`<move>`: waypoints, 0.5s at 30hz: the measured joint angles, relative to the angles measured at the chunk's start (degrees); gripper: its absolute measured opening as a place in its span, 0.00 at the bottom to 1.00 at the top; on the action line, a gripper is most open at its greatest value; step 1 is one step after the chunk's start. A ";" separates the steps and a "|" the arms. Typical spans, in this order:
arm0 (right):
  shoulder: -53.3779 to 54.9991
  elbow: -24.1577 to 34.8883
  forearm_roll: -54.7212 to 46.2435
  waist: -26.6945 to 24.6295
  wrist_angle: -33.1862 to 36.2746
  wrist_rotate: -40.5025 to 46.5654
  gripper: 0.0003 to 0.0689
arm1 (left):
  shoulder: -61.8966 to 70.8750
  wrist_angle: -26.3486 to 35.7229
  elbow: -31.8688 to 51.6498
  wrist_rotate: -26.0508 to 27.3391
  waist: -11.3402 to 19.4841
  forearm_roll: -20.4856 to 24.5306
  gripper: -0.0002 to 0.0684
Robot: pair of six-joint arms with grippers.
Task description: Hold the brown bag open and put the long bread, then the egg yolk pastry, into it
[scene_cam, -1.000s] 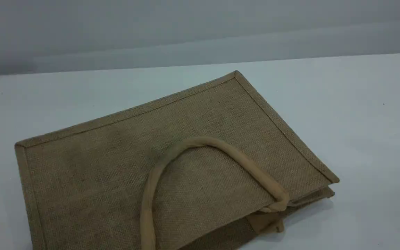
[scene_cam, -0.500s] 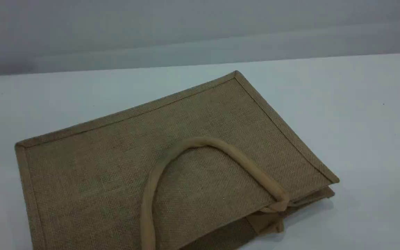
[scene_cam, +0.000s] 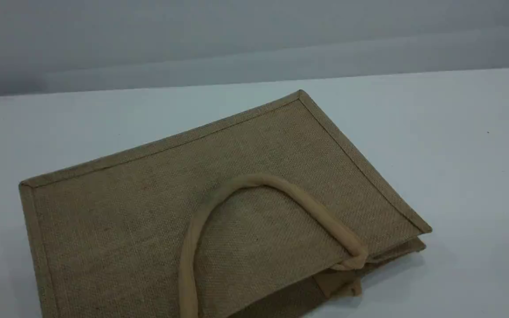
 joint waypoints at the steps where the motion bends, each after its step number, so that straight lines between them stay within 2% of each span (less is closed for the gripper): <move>1: 0.00 0.00 0.00 0.00 0.00 0.00 0.66 | -0.43 0.00 0.11 0.00 0.00 0.00 0.79; 7: 0.00 0.00 0.00 -0.62 0.00 -0.07 0.66 | -0.52 -0.31 -0.03 -1.16 0.00 -0.12 0.78; 15: 0.00 0.00 0.00 -14.46 0.00 -0.07 0.66 | -0.52 -0.05 -0.10 -1.46 0.00 -0.19 0.78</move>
